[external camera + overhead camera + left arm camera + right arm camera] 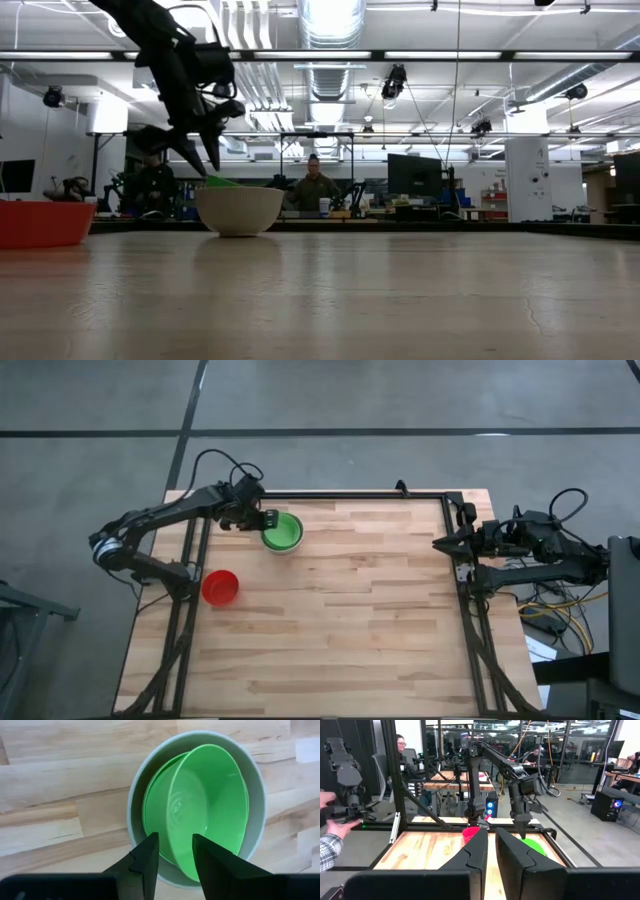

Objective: Nest bowls inside each other
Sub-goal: Stack the bottom green bowl on the top green bowl

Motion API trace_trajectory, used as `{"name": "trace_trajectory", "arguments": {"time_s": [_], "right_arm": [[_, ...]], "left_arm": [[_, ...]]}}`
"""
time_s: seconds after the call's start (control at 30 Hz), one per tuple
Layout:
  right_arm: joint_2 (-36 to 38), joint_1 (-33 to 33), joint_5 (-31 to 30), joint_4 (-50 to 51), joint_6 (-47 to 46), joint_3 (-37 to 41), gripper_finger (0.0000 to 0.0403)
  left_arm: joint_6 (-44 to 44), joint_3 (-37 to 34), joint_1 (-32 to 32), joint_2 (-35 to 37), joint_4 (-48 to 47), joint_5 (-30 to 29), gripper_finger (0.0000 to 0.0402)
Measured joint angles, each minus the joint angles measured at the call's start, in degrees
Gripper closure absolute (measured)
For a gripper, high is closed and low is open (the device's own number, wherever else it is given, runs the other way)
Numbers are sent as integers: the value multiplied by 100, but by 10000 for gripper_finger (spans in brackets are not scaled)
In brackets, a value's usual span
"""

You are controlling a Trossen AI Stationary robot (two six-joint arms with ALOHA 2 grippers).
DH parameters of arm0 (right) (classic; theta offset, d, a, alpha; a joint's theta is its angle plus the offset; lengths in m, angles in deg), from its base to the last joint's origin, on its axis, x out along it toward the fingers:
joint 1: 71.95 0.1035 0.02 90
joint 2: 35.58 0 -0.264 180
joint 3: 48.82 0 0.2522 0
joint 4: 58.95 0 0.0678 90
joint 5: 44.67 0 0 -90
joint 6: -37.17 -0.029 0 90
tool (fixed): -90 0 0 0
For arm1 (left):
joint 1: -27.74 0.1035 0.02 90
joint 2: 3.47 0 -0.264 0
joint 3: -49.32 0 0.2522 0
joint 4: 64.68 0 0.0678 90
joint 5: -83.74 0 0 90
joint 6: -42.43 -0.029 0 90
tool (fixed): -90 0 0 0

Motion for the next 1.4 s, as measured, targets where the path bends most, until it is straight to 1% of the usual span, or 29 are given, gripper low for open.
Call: {"name": "trace_trajectory", "arguments": {"time_s": [0.23,0.5,0.77,1.13,1.4], "right_arm": [[0,0,0,0,0,0,369],[1,0,0,0,0,0,369],[0,-2,0,0,0,2,369],[0,-1,0,0,0,1,369],[-1,-2,0,0,0,2,369]], "left_arm": [[83,0,2,56,-41,-4,280],[101,2,0,44,122,18,280],[48,2,1,41,181,173,280],[50,6,1,46,216,209,280],[-2,287,4,52,-71,165,280]]}}
